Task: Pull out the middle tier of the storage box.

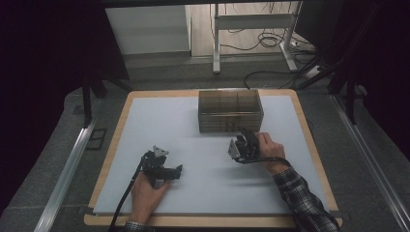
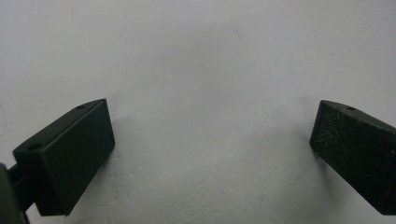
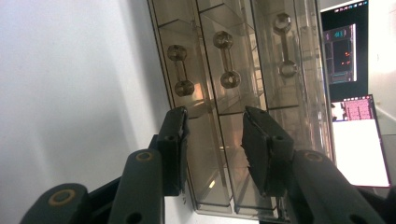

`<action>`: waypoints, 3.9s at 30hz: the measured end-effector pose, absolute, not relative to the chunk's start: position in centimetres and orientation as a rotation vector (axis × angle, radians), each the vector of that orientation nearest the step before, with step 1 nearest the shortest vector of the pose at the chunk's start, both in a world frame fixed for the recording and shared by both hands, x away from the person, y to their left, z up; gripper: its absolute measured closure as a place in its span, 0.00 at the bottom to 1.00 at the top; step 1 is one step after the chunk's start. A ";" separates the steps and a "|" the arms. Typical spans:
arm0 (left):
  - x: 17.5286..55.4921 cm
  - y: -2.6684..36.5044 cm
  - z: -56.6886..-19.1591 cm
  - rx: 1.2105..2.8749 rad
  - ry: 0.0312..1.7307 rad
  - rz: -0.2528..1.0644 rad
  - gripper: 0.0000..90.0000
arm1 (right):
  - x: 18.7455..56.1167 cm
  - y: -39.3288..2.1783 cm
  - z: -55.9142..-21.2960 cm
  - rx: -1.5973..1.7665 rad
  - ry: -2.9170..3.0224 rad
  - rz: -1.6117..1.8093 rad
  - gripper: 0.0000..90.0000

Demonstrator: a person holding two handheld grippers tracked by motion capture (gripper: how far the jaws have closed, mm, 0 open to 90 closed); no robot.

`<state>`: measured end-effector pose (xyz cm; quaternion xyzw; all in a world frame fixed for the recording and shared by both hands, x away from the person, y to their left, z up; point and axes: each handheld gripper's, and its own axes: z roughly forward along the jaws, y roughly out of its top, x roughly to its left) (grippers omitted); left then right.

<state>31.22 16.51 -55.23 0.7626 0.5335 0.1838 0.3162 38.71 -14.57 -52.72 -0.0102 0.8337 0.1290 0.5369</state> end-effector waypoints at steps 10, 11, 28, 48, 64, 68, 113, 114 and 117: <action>31.2 16.6 -55.2 2.015 1.402 0.483 0.00 | 39.5 -13.6 -53.0 -0.069 1.939 0.240 0.71; 31.2 16.6 -55.2 2.015 1.402 0.483 0.00 | 39.7 -13.3 -53.0 -0.077 1.928 0.231 0.72; 31.2 16.6 -55.2 2.016 1.402 0.484 0.00 | 40.9 -11.6 -53.8 -0.117 1.857 0.154 0.85; 31.2 16.6 -55.2 2.015 1.402 0.484 0.00 | 40.3 -11.6 -53.8 -0.127 1.869 0.166 0.89; 31.2 16.5 -55.2 2.008 1.405 0.484 0.00 | 38.2 -12.2 -53.7 -0.143 1.869 0.210 0.89; 31.2 16.5 -55.2 2.008 1.405 0.484 0.00 | 38.0 -12.3 -53.9 -0.149 1.849 0.228 0.89; 31.2 16.5 -55.2 2.008 1.405 0.484 0.00 | 39.0 -14.4 -48.9 -0.059 2.192 0.460 0.82; 31.2 16.5 -55.2 2.008 1.405 0.484 0.00 | 39.0 -14.4 -48.9 -0.059 2.192 0.460 0.82; 31.2 16.5 -55.2 2.008 1.405 0.484 0.00 | 39.3 -14.7 -48.3 -0.040 2.239 0.496 0.82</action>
